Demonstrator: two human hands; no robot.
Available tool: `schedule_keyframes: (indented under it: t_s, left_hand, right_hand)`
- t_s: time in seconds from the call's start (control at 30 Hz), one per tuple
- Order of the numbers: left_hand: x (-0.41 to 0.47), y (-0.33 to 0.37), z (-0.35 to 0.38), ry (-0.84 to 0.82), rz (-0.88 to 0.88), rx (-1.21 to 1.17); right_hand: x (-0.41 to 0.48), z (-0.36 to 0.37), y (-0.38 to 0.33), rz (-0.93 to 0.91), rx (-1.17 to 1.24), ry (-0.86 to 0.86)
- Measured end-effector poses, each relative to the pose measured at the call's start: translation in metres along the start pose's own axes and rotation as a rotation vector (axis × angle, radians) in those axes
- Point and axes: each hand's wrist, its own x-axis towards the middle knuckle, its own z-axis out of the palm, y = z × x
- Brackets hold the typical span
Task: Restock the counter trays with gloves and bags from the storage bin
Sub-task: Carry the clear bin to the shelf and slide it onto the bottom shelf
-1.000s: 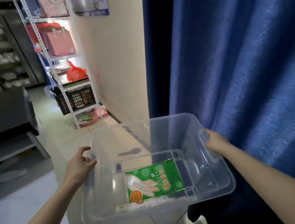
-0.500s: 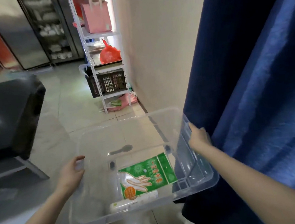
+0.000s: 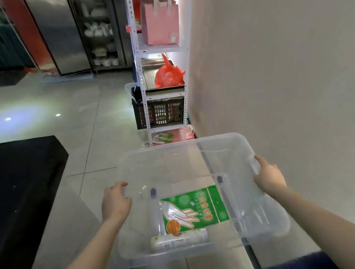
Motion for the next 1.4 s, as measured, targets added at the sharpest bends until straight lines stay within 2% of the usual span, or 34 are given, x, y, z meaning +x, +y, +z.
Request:
schedule_keyframes:
  t_s: [0.27, 0.5, 0.7, 0.97, 1.4]
  left_hand:
    - [0.196, 0.021, 0.035, 0.005, -0.042, 0.007]
    - [0.358, 0.004, 0.008, 0.079, -0.188, 0.027]
    - [0.471, -0.052, -0.046, 0.151, -0.344, 0.082]
    - [0.641, -0.148, -0.120, 0.224, -0.417, 0.105]
    - [0.931, -0.222, -0.192, 0.201, -0.371, 0.102]
  right_hand:
    - [0.241, 0.054, -0.101, -0.150, -0.081, 0.011]
    - [0.398, 0.118, -0.258, -0.286, -0.051, -0.099]
    - [0.471, 0.181, -0.421, -0.411, -0.060, -0.222]
    - [0.548, 0.291, -0.628, -0.494, -0.007, -0.335]
    - [0.694, 0.399, -0.868, -0.480, 0.018, -0.295]
